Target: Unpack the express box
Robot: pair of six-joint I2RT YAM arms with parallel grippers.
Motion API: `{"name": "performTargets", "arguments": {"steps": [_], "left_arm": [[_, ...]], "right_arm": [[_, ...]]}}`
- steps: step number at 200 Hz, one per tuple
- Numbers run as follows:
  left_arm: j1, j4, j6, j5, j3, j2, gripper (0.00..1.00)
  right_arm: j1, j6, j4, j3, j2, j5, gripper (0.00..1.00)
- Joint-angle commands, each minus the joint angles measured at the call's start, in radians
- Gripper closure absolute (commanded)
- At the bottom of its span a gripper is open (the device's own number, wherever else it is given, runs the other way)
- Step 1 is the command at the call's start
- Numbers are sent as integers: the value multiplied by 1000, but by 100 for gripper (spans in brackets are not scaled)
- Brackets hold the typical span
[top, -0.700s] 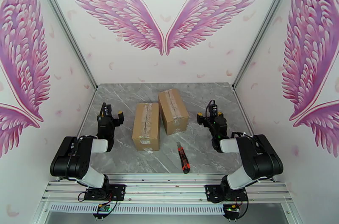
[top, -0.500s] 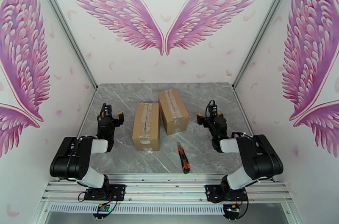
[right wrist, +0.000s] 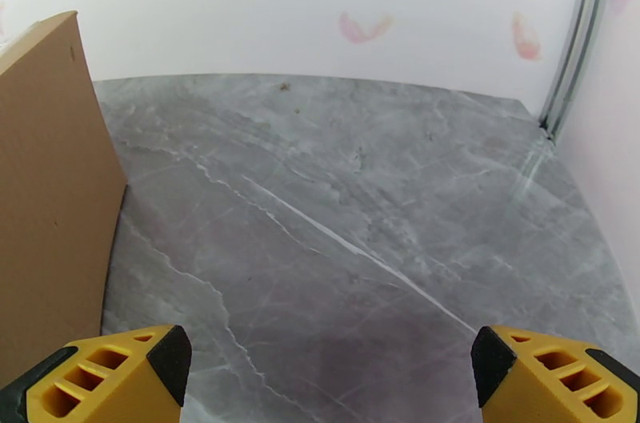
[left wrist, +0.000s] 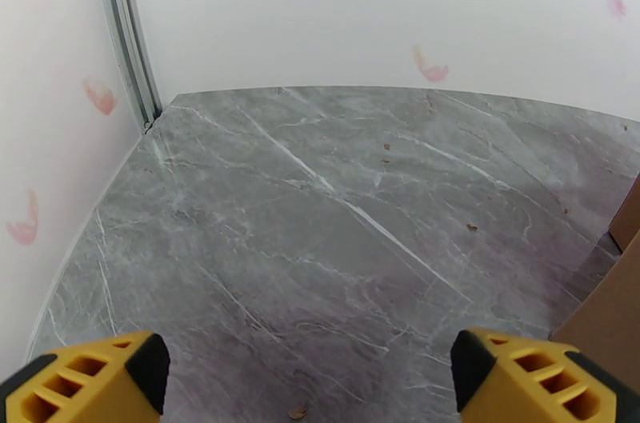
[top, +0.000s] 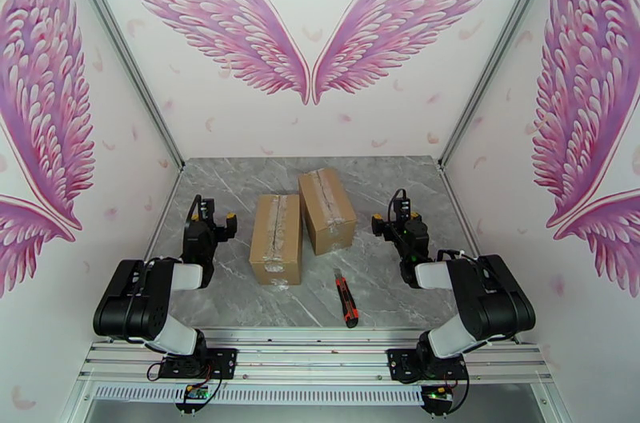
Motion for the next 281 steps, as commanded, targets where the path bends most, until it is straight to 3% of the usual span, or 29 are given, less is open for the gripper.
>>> {"name": "performTargets", "arguments": {"steps": [1, 30, 45, 68, 98, 123, 145, 180, 219, 281], "left_arm": [[8, -22, 8, 13, -6, -25, 1], [19, -20, -1, 38, -7, -26, 1], [37, -48, -7, 77, 0, -52, 1], [51, -314, -24, 72, 86, -200, 1], [55, -661, -123, 71, 201, -403, 1], [49, -947, -241, 149, 344, -461, 1], [39, -1037, -308, 218, 408, -472, 1], [31, -1076, -367, 309, 512, -394, 1], [-8, -1164, -337, 390, 643, -306, 1], [-32, -1170, -295, 417, 682, -291, 1]], "right_arm": [[-5, 20, -14, -15, -20, -16, 1], [-2, 15, 8, -29, -24, -12, 1], [4, 13, -11, -47, -102, 11, 1], [4, 51, -347, 45, -317, 82, 1], [9, 187, -814, 186, -489, -17, 4], [46, 281, -1140, 252, -587, -95, 12], [133, 344, -1337, 272, -660, -106, 19], [310, 398, -1459, 263, -711, -62, 30], [443, 454, -1577, 299, -640, 0, 36], [648, 665, -1520, 290, -432, 30, 39]]}}
